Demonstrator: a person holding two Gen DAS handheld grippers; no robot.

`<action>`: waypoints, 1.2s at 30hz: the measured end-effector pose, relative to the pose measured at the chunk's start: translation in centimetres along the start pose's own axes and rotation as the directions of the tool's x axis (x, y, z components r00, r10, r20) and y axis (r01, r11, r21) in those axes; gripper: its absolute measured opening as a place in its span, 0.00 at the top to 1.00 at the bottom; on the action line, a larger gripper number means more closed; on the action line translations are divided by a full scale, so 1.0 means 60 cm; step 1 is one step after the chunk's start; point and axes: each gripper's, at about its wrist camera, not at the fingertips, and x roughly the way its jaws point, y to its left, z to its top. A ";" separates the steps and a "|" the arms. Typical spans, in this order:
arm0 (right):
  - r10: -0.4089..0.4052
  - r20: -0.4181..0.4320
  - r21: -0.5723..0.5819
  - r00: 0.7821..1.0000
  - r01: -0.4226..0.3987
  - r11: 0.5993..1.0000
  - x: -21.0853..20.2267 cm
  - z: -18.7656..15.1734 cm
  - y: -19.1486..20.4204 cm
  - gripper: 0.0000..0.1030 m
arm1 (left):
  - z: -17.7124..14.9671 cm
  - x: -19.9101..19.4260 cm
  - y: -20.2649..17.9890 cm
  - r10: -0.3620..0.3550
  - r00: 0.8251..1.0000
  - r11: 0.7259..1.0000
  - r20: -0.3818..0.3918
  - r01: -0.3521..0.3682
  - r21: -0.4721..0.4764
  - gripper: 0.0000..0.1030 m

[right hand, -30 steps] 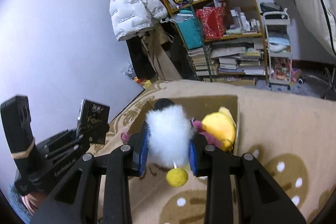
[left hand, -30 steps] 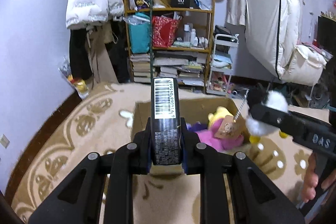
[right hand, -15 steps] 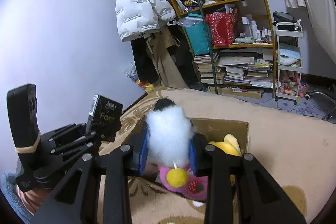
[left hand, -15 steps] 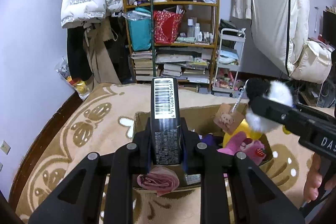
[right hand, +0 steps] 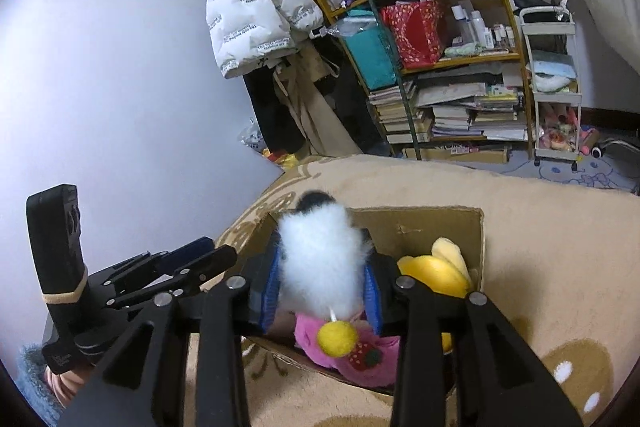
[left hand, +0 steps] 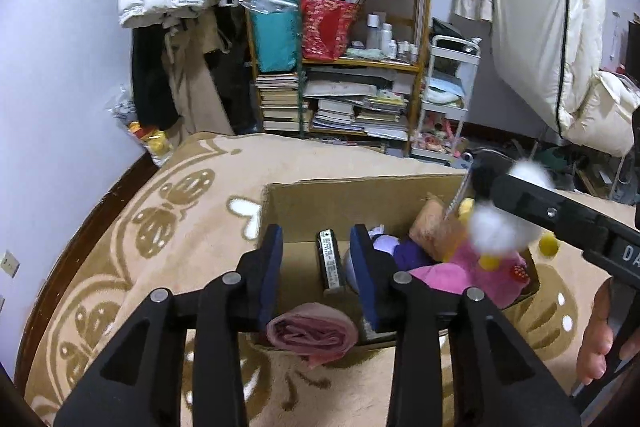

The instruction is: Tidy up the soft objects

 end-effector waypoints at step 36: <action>-0.170 0.138 0.006 0.976 0.171 0.985 -0.190 -0.048 0.054 0.00 | -0.082 -0.232 -0.008 0.116 0.987 0.991 0.114 -0.124 0.059 0.01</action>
